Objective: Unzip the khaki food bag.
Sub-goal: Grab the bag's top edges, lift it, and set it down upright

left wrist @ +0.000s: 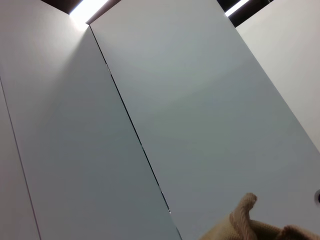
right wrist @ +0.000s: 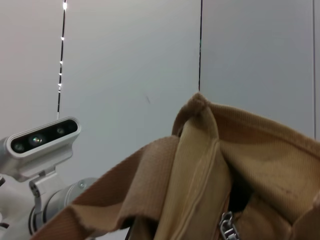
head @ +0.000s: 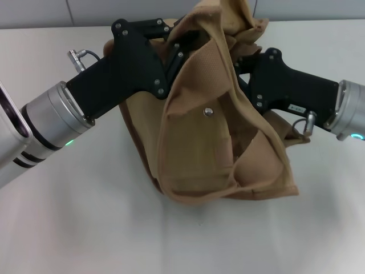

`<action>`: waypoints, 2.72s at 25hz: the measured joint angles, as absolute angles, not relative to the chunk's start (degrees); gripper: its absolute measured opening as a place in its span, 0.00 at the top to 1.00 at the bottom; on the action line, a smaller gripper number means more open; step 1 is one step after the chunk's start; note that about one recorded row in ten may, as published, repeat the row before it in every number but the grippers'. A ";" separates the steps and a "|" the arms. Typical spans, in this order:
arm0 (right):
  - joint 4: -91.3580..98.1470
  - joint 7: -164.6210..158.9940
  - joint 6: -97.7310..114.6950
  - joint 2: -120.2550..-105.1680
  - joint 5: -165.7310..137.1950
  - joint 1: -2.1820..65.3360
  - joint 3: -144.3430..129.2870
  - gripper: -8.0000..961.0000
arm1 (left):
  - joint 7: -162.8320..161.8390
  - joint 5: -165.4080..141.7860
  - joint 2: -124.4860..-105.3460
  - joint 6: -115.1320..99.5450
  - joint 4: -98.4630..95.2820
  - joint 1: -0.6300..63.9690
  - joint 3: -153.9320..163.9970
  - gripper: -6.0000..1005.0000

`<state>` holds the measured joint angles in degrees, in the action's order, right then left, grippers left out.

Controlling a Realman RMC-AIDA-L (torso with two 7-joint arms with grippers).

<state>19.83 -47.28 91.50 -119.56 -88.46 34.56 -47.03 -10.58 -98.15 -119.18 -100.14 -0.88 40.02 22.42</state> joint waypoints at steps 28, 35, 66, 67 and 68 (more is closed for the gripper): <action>22.02 -44.89 95.36 -119.69 -86.11 31.81 -47.06 0.72 | -10.54 -97.77 -119.17 -99.32 -0.74 40.58 22.37 0.87; 21.45 -44.90 92.85 -119.72 -86.12 33.26 -48.34 0.44 | -10.54 -98.04 -119.17 -99.43 -0.64 40.77 22.46 0.87; 22.57 -45.45 90.97 -119.42 -86.54 32.51 -50.77 0.97 | -10.37 -97.92 -119.18 -98.64 -0.56 41.93 21.69 0.86; 23.02 -45.60 91.55 -119.39 -86.58 31.65 -50.79 0.97 | -10.37 -97.89 -119.18 -98.41 -0.56 42.04 21.49 0.86; 23.38 -45.76 92.05 -119.37 -86.60 30.93 -50.82 0.97 | -10.37 -97.88 -119.18 -98.22 -0.55 42.16 21.38 0.86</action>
<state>23.38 -45.76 92.05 -119.37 -86.61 30.93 -50.82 -10.37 -97.88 -119.18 -98.22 -0.55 42.16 21.38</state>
